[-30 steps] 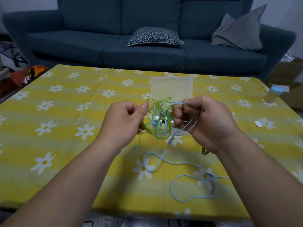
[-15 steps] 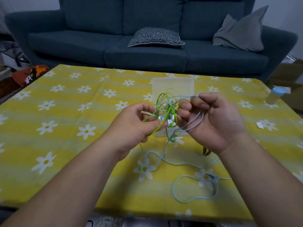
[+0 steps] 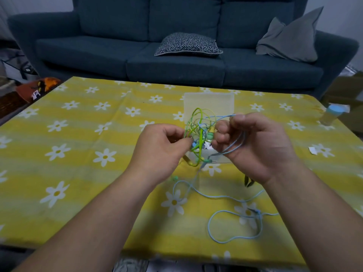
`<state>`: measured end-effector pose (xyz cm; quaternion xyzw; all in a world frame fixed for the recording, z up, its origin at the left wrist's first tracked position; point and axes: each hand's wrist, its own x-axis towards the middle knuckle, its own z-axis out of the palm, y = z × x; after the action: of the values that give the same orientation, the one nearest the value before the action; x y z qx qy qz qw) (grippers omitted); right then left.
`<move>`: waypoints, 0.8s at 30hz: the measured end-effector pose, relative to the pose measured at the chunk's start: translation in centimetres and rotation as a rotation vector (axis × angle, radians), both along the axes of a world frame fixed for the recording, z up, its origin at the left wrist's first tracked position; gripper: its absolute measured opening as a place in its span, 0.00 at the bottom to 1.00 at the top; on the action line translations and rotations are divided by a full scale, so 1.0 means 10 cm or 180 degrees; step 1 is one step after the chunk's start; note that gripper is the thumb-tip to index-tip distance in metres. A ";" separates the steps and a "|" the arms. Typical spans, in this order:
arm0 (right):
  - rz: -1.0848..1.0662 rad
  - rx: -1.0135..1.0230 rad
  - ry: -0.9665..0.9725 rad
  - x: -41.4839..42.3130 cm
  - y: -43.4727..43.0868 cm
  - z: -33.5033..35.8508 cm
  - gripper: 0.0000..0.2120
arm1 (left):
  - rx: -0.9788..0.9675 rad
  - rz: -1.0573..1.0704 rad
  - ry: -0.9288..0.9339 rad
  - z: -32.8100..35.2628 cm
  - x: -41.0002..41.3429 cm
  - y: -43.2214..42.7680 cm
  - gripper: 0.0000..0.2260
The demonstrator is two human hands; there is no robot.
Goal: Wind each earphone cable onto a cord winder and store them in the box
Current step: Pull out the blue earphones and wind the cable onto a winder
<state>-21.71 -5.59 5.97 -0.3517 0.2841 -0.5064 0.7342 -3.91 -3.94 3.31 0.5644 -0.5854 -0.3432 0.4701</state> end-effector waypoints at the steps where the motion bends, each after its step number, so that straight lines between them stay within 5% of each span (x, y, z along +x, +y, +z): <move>1: -0.0163 -0.0106 0.0240 -0.01 -0.01 -0.01 0.09 | 0.0047 0.0015 0.0066 0.00 0.03 0.00 0.06; 6: -0.0775 -0.0530 0.1356 -0.04 -0.06 -0.11 0.10 | 0.0177 -0.0105 0.0237 0.03 0.06 0.00 0.09; 11: -0.0883 -0.0625 0.1808 -0.03 -0.03 -0.10 0.08 | 0.0461 -0.0141 0.0748 0.09 0.04 0.01 0.14; 21: -0.0665 -0.0428 0.1775 0.05 0.01 -0.10 0.25 | 0.0708 -0.0546 0.0942 0.08 0.02 0.03 0.08; 24: -0.0586 -0.0255 0.1588 0.05 -0.01 -0.10 0.20 | 0.0762 -0.0524 0.0867 0.07 0.04 0.02 0.08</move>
<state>-21.19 -5.67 5.00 -0.4671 0.4668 -0.4796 0.5778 -3.51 -3.73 3.96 0.5149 -0.5156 -0.5208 0.4448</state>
